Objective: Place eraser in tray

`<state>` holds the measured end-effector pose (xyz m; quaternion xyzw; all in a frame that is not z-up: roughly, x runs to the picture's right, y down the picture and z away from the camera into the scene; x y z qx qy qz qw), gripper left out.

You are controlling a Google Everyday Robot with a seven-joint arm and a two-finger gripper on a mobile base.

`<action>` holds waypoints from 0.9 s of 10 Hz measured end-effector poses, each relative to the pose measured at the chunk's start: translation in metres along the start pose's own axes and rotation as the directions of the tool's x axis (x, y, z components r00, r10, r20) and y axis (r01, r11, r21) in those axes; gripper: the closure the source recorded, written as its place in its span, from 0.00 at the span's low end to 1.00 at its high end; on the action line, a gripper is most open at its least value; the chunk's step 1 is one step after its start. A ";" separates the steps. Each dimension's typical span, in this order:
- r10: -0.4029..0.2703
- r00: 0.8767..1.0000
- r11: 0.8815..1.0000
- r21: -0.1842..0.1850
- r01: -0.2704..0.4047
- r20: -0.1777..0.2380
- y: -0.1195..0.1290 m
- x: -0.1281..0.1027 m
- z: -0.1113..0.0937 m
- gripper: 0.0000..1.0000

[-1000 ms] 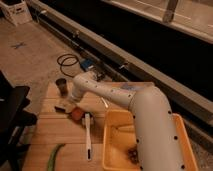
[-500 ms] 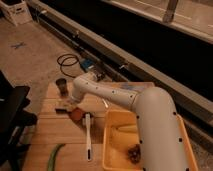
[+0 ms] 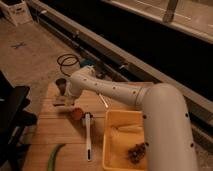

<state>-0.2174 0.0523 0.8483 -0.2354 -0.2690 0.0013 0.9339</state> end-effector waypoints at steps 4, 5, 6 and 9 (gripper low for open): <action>0.010 0.999 0.998 0.059 -0.007 -0.046 -0.006 0.024 -0.061 1.00; 0.023 0.998 0.997 0.073 -0.018 -0.065 -0.005 0.037 -0.084 1.00; 0.032 0.997 0.996 0.083 -0.026 -0.074 -0.004 0.046 -0.101 1.00; 0.085 0.990 0.989 0.132 -0.071 -0.109 0.012 0.088 -0.169 1.00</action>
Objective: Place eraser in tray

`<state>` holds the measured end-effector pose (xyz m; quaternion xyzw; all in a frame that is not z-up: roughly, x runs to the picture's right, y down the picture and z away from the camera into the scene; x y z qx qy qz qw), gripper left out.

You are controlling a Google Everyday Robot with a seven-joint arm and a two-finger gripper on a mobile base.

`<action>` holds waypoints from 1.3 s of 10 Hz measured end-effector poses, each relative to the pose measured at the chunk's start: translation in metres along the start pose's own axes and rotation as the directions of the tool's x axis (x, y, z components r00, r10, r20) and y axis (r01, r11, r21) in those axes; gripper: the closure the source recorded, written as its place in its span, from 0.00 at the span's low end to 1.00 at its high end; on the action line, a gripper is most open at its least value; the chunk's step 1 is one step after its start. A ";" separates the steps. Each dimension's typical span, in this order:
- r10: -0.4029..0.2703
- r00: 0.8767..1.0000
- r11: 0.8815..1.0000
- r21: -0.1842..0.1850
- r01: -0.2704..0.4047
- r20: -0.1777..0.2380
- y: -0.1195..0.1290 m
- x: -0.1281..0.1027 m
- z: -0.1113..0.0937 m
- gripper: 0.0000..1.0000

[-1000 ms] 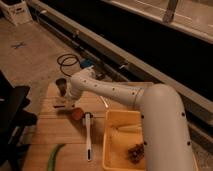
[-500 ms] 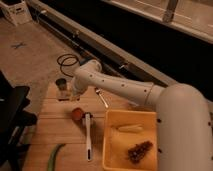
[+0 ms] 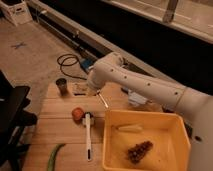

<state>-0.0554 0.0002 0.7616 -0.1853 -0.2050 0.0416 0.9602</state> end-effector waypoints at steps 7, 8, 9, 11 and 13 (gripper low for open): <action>0.215 0.968 0.976 0.056 -0.209 -0.133 0.052 0.121 -0.106 1.00; 0.265 0.953 0.964 0.065 -0.259 -0.145 0.065 0.142 -0.119 1.00; 0.311 0.938 0.950 0.080 -0.302 -0.151 0.077 0.160 -0.131 1.00; 0.379 0.911 0.925 0.098 -0.367 -0.163 0.098 0.186 -0.148 1.00; 0.387 0.907 0.922 0.098 -0.375 -0.165 0.101 0.189 -0.150 1.00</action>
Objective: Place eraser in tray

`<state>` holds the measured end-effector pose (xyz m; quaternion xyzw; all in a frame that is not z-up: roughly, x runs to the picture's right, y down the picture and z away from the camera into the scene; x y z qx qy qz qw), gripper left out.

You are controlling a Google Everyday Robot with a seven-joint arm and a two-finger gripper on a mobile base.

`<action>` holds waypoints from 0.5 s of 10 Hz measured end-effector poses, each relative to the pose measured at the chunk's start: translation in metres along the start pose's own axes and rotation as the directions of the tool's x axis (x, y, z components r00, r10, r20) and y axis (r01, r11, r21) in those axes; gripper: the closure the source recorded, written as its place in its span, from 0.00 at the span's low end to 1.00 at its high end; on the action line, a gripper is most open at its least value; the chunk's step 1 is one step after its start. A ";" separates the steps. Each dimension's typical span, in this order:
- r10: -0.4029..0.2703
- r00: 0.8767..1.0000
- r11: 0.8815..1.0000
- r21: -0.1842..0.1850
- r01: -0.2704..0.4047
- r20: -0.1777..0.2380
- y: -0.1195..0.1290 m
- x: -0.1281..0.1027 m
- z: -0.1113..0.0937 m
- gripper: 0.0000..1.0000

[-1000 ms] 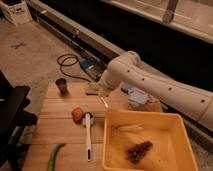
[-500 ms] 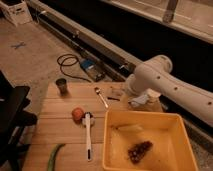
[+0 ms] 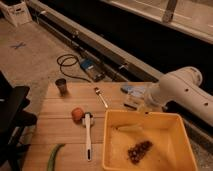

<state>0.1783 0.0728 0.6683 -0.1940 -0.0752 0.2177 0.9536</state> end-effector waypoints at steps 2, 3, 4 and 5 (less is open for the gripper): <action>0.003 1.000 1.000 0.001 -0.003 -0.002 0.000 0.002 -0.001 1.00; 0.002 1.000 1.000 0.001 -0.002 -0.001 0.000 0.001 0.000 1.00; 0.000 1.000 1.000 0.000 0.000 0.000 0.000 0.000 0.000 1.00; 0.003 1.000 1.000 0.002 -0.003 -0.002 0.000 0.002 0.000 1.00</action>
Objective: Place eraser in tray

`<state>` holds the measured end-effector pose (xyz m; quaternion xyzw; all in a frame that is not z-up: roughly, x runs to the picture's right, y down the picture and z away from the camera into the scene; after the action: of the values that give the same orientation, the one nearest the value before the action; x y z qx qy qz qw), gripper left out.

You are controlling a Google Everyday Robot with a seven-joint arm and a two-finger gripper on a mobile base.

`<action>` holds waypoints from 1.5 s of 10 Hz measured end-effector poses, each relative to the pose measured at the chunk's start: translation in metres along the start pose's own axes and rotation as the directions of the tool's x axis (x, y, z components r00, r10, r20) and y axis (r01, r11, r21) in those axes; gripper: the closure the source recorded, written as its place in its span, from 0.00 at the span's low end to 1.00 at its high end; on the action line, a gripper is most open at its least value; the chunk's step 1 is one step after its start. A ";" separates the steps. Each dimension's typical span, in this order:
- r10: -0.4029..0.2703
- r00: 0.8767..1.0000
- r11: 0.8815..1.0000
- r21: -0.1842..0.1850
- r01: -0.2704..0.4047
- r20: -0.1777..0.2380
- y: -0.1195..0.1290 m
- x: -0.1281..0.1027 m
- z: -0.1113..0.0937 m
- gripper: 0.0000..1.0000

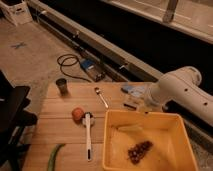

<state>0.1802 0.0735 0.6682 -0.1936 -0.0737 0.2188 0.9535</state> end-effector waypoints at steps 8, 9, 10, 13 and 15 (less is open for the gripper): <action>0.182 0.983 0.981 -0.057 -0.184 -0.034 0.032 0.077 -0.007 1.00; 0.202 0.979 0.976 -0.069 -0.204 -0.040 0.039 0.085 -0.007 1.00; 0.230 0.972 0.968 -0.088 -0.234 -0.053 0.049 0.098 -0.007 1.00; 0.310 0.945 0.938 -0.129 -0.322 -0.108 0.067 0.132 0.002 0.93; 0.356 0.925 0.916 -0.146 -0.373 -0.135 0.071 0.150 0.014 0.71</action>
<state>0.2834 0.2041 0.6610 -0.2953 -0.0040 0.3752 0.8786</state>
